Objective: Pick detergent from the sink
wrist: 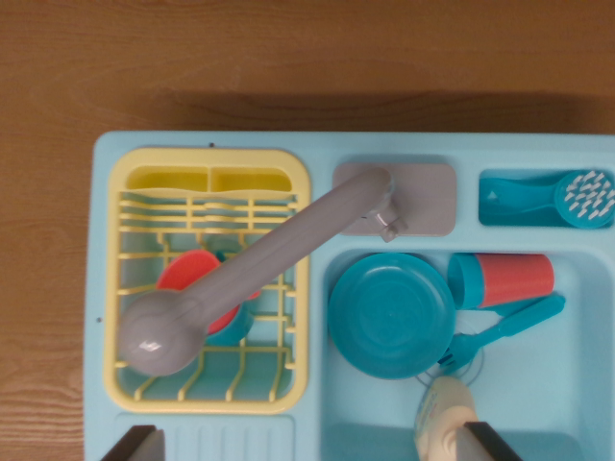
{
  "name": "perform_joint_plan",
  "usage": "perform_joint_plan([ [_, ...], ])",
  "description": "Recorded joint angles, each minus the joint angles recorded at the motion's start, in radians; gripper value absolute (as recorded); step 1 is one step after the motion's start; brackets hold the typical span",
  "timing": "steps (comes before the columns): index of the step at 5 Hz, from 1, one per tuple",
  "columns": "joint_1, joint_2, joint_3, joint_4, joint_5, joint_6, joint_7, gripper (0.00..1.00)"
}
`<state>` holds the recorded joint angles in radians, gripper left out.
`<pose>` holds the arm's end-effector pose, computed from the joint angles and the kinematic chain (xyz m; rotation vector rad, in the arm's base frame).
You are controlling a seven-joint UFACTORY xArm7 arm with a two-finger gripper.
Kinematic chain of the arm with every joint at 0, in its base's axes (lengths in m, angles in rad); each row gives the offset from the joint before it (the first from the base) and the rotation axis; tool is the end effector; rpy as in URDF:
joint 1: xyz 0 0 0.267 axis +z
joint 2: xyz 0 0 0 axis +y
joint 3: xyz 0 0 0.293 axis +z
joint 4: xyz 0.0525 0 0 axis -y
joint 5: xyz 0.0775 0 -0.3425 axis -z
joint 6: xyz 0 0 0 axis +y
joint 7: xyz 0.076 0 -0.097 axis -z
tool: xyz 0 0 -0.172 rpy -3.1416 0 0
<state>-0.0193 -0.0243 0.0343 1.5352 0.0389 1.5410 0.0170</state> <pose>0.4695 0.0175 0.3675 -3.1031 0.0043 -0.0277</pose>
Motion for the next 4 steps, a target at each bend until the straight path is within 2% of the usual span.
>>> perform_joint_plan([
  [1,-0.0036,0.002,-0.003,-0.03,-0.0016,-0.028,0.001,0.0],
  [2,-0.0036,0.002,-0.003,-0.03,-0.0016,-0.028,0.001,0.0],
  [3,-0.0077,0.004,-0.007,-0.064,-0.0035,-0.06,0.003,0.0],
  [4,-0.0077,0.004,-0.007,-0.064,-0.0035,-0.06,0.003,0.0],
])
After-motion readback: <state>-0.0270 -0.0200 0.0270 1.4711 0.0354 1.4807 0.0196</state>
